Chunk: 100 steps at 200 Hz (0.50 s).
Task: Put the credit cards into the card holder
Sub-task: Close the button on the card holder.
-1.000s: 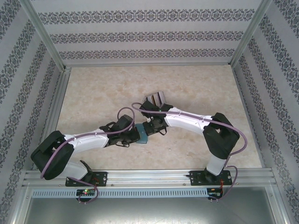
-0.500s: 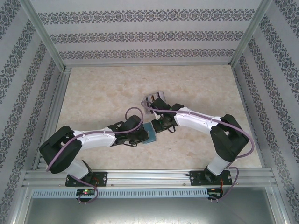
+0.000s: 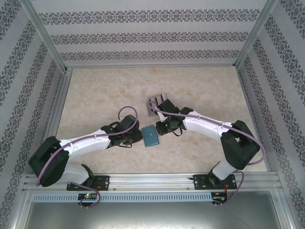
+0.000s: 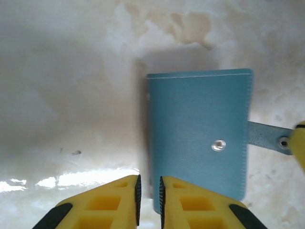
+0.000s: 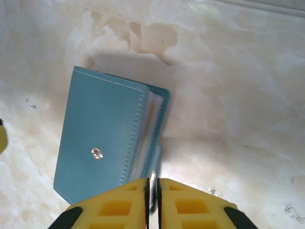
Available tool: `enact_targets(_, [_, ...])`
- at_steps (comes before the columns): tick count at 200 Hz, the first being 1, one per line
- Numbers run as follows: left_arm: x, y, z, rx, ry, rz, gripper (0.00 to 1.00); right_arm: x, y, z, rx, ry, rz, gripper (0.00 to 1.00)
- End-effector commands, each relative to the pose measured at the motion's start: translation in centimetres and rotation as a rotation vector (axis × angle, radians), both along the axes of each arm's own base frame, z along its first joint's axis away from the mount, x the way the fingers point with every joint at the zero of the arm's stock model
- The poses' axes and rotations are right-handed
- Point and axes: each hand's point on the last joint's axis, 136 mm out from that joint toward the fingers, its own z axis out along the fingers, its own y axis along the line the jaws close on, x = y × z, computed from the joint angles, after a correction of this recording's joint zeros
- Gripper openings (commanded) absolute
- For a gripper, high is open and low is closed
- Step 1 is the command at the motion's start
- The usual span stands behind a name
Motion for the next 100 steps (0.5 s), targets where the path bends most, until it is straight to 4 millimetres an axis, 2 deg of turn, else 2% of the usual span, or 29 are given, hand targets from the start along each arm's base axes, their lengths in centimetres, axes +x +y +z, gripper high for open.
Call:
enact_targets(1, [0.3,-0.5,-0.3,0.027,0.01,-0.046,0.2,-0.1,-0.1,0.5,0.03,0.002,-0.002,0.19])
enact_targets(25, [0.7,-1.4,-0.9,0.018,0.026,-0.064,0.19,-0.3,-0.3,0.4,0.052,0.02,-0.014,0.27])
enact_targets(40, [0.8,-1.7,-1.3,0.014,0.038,-0.071,0.18,-0.3,-0.7,0.4,0.06,0.029,-0.027,0.28])
enact_targets(73, [0.8,-2.0,-1.6,0.009,0.047,-0.075,0.17,0.3,-3.1,0.0,0.001,0.011,-0.088,0.31])
enact_targets(100, [0.8,-1.9,-1.6,0.017,0.052,-0.074,0.17,0.1,-3.1,-0.2,-0.008,0.025,-0.079,0.31])
